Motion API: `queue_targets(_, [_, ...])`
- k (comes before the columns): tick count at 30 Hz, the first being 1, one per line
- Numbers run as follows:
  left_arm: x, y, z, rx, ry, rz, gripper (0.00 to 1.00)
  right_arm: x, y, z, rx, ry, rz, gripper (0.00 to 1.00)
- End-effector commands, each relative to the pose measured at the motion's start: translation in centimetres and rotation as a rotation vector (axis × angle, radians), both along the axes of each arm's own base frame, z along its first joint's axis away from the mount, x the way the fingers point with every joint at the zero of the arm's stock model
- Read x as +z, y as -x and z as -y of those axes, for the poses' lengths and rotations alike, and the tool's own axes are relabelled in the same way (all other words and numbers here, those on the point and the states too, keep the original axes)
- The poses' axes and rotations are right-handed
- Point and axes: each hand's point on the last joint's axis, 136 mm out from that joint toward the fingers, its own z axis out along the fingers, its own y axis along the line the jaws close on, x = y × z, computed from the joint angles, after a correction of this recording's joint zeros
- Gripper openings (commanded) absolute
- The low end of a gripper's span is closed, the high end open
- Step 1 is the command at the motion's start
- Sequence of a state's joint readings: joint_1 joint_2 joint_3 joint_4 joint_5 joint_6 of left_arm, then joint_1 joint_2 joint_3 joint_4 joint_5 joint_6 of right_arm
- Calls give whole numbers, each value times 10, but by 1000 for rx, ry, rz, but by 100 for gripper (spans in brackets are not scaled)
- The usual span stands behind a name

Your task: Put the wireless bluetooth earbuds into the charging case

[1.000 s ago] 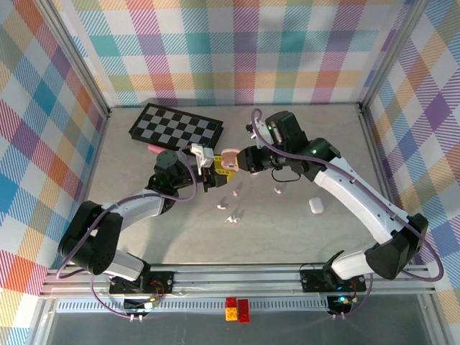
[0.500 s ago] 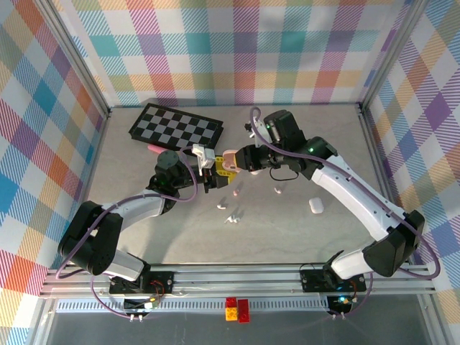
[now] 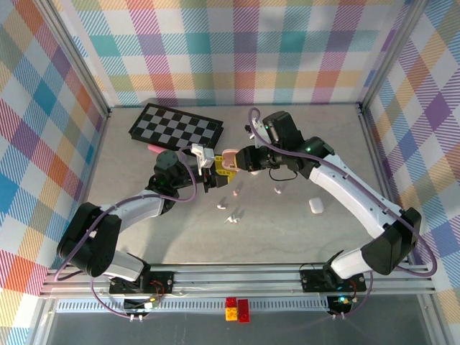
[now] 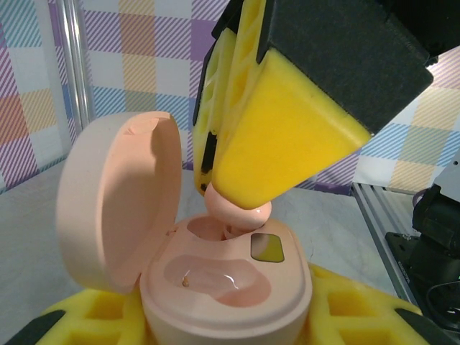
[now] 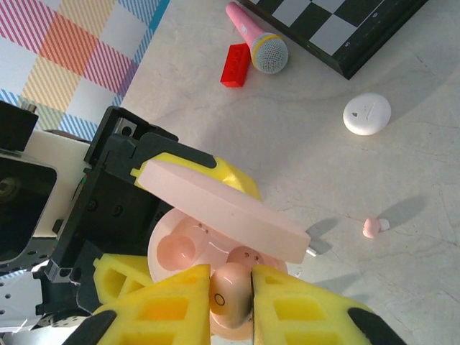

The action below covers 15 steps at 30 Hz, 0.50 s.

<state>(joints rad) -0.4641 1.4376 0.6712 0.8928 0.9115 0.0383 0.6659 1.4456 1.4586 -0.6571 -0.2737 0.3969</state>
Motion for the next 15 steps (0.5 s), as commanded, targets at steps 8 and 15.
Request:
queue_targets(8, [35,6,1,-13,70,87,26,7,-4,0,-17,-30,6,26])
queue_targets(15, [34,5,0,0,66,78,26,32,3,6,-17,-80,69,38])
